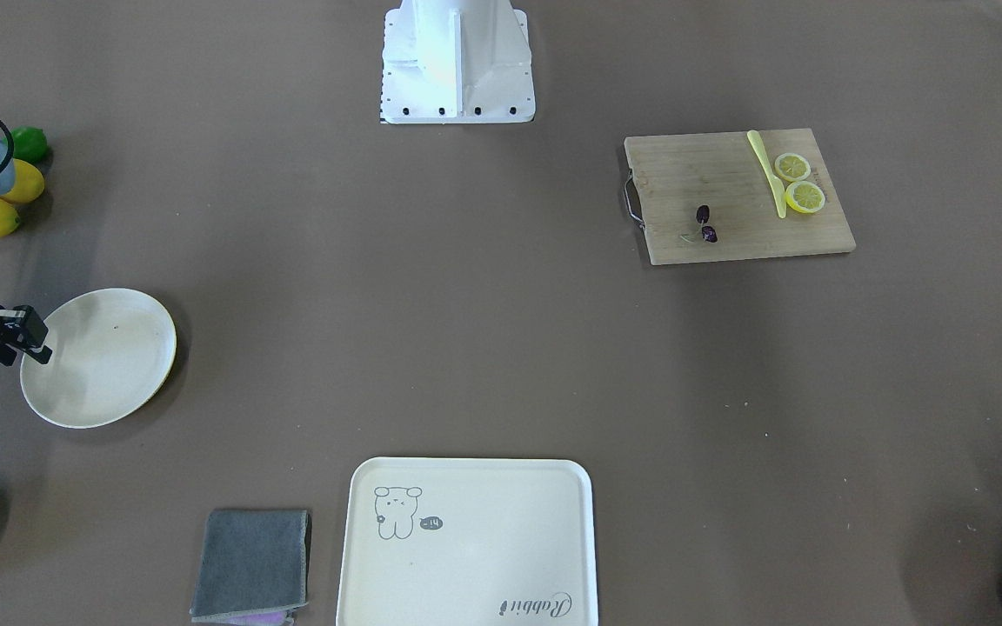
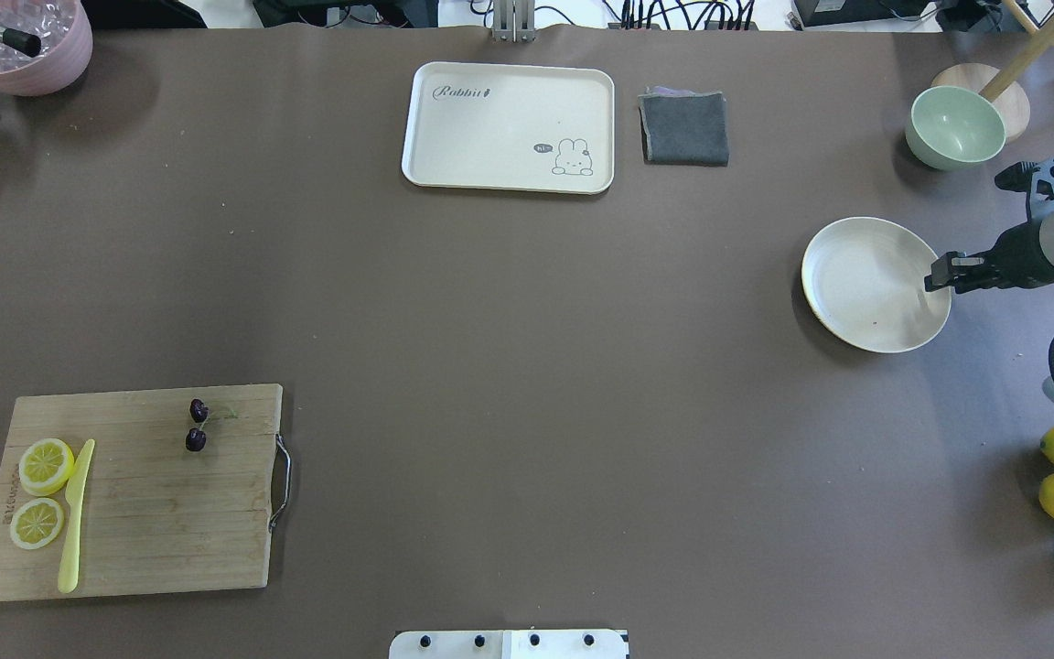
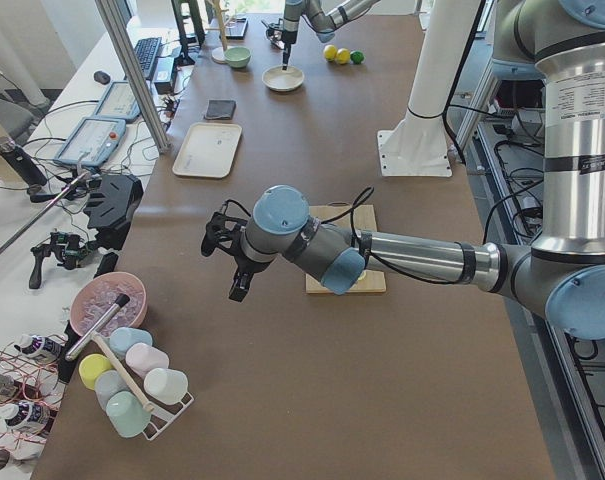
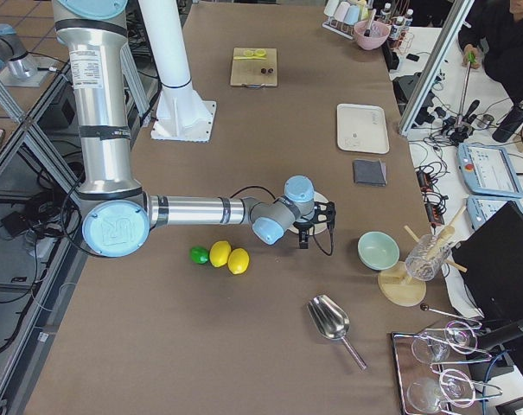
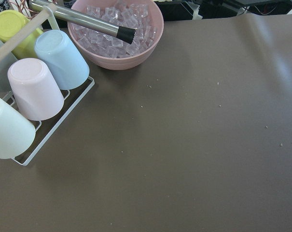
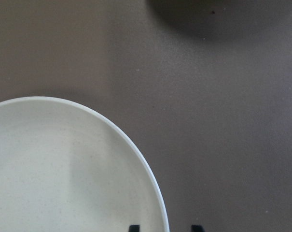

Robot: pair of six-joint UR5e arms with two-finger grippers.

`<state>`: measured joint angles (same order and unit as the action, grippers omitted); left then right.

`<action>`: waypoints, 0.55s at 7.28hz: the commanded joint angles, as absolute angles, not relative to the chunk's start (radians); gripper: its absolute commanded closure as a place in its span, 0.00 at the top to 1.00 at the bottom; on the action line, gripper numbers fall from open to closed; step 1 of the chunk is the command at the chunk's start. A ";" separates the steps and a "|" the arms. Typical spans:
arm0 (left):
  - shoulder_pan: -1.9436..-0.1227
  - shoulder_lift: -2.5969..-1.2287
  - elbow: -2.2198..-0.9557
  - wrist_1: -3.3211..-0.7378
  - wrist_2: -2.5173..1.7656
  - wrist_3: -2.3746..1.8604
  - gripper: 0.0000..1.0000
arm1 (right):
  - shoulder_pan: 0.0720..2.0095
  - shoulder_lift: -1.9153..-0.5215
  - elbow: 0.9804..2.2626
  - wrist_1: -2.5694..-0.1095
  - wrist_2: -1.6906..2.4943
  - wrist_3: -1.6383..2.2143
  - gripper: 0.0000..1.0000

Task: Place red cherry on plate
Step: 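Drag the white plate by its rim toward the table center with the right gripper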

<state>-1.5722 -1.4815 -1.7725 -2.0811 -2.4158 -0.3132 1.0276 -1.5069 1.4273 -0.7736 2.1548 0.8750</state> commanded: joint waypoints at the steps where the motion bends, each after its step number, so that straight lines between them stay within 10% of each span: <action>1: -1.572 -1.480 -1.775 -2.082 -2.416 -0.313 0.98 | 1.025 -1.497 1.442 -0.781 2.155 0.879 0.00; 4: -1.574 -1.483 -1.772 -2.082 -2.416 -0.314 0.98 | 1.061 -1.545 1.604 -0.787 2.230 0.899 0.00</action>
